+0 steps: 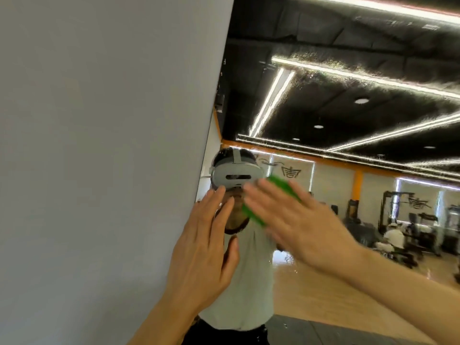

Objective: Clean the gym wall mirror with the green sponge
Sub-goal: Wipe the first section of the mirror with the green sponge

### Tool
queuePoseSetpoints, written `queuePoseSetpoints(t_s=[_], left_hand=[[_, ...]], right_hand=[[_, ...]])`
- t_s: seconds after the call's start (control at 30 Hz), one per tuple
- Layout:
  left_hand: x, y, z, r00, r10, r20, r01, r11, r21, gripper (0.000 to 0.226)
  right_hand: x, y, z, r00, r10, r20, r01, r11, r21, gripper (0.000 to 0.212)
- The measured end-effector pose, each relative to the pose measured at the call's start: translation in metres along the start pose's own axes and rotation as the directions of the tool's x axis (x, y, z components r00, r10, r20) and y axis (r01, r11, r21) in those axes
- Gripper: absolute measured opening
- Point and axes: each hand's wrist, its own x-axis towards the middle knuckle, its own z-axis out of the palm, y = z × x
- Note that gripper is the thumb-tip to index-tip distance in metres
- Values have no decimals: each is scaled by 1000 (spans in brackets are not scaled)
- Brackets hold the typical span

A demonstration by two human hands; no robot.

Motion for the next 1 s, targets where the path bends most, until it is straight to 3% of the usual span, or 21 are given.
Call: queuePoseSetpoints(t_s=[0.07,0.13,0.2,0.27,0.33,0.43,0.47,0.53,0.6,0.67,0.73,0.8,0.9,0.97,1.0], left_hand=[[2,1,-1,1000,2,2,-2,1000,3,61],[3,1,-3,1000,9,3,-9,1000,5,60],[-2,-3,-6,1000,16,12,-16,1000,11,60],[-13,-10,-11,999,31,16,-31,999,20,60],[-26,-17,-15,999,47,16,-47,998,36,61],[-37,-25,-19,996,82,27,-83,995,62,60],[-37,-26,-20,996,89,29,-91,993,69,59],[-36,-26,-21,995,95,26,-97,992,80,58],[-36,-25,-20,996,88,16,-89,993,75,58],[-38,-23,-19,997,73,13,-74,995,68,59],[-42,-24,-18,998,64,20,-65,996,62,61],[-48,-26,-19,998,66,22,-67,995,74,59],[-57,-28,-19,999,51,11,-52,995,80,61],[-60,-28,-20,999,52,2,-52,995,85,62],[-60,-28,-20,999,53,0,-53,995,90,63]], right_hand=[[43,36,-3,978,203,-55,-202,979,30,56],[83,66,-9,887,444,-126,-442,896,48,55],[95,61,-9,825,546,-149,-544,837,56,55],[71,24,-3,885,450,-122,-448,893,44,54],[28,-24,1,972,229,-59,-226,973,48,55],[4,-35,-1,1000,-20,0,20,999,36,56],[15,-22,-1,1000,-14,1,14,1000,28,55],[57,11,-3,989,142,-38,-142,990,1,53],[100,45,-8,922,373,-107,-372,928,34,53],[121,49,-9,850,508,-138,-503,861,75,53],[105,19,-3,882,454,-128,-450,891,57,52],[63,-30,1,964,255,-82,-251,966,58,54],[15,-66,1,1000,-13,-13,14,996,84,57],[30,-47,1,999,-42,-15,43,997,72,54],[49,-33,1,999,19,-36,-17,998,55,53]])
